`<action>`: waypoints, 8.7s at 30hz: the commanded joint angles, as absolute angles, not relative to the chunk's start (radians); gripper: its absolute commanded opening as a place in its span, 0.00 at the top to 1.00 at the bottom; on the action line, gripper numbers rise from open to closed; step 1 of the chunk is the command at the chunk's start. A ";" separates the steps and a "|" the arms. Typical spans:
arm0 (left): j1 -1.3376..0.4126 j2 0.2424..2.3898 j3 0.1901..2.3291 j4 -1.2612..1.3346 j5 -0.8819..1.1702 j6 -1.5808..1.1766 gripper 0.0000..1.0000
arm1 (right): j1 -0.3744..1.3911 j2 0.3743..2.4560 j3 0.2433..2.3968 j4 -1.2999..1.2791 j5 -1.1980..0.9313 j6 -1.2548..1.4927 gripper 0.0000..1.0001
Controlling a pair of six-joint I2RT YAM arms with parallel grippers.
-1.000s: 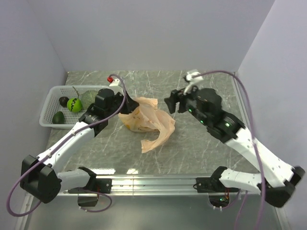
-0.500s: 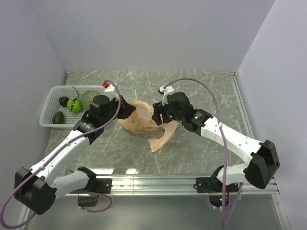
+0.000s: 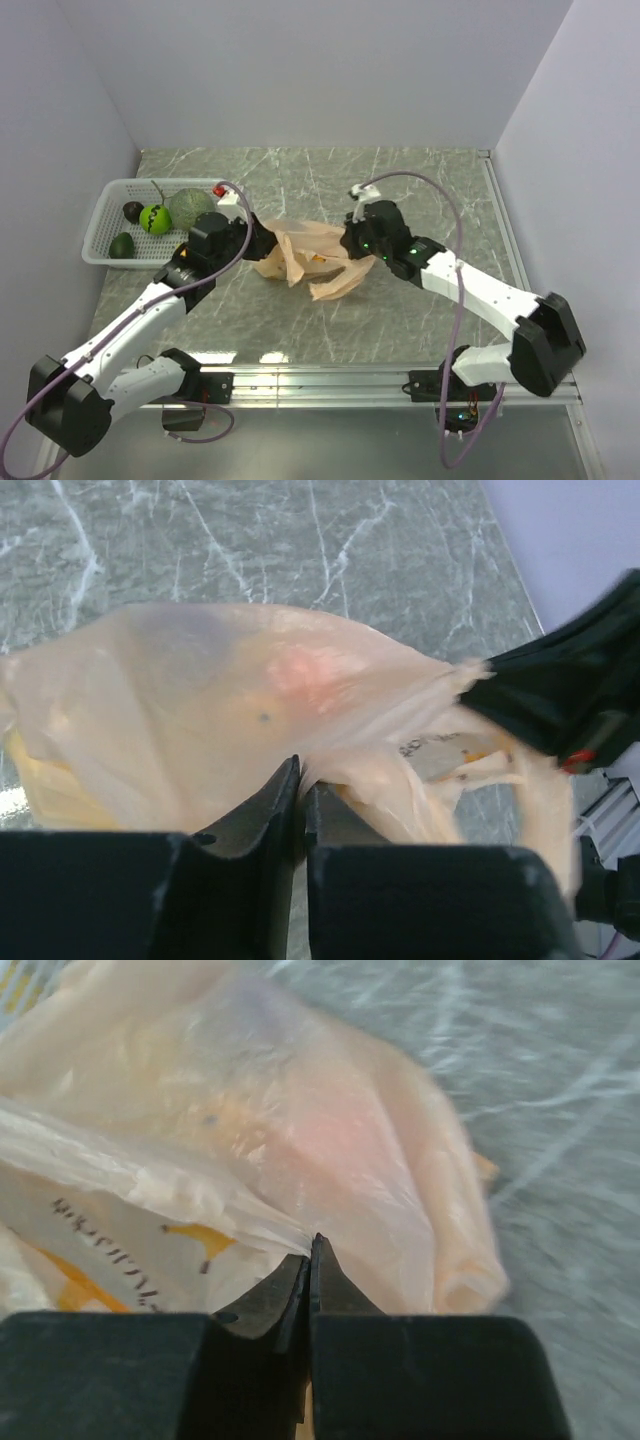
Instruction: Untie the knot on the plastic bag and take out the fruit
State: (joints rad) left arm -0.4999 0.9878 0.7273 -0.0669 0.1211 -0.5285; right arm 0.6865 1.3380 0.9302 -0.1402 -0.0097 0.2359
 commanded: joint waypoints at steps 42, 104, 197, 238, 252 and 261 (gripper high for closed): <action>-1.040 1.064 0.989 -0.101 -0.196 -0.736 0.61 | 0.756 0.884 0.707 0.021 0.394 0.310 1.00; -0.578 1.246 0.664 0.029 -0.027 -0.950 0.82 | 0.699 0.937 0.960 -0.216 0.356 0.144 0.39; -0.976 1.921 1.305 -0.218 -0.199 -0.762 0.48 | 0.790 0.879 0.394 -0.215 0.170 0.701 0.47; -0.008 1.246 1.054 -0.169 0.404 -0.802 1.00 | 0.764 0.793 0.400 -0.236 0.230 0.663 0.48; 0.189 1.125 0.930 -0.295 -0.287 -0.630 0.28 | 0.764 0.802 0.417 -0.209 0.187 0.609 0.39; -0.015 1.080 0.985 -0.333 -0.305 -0.561 0.07 | 0.767 0.793 0.442 -0.215 0.186 0.578 0.35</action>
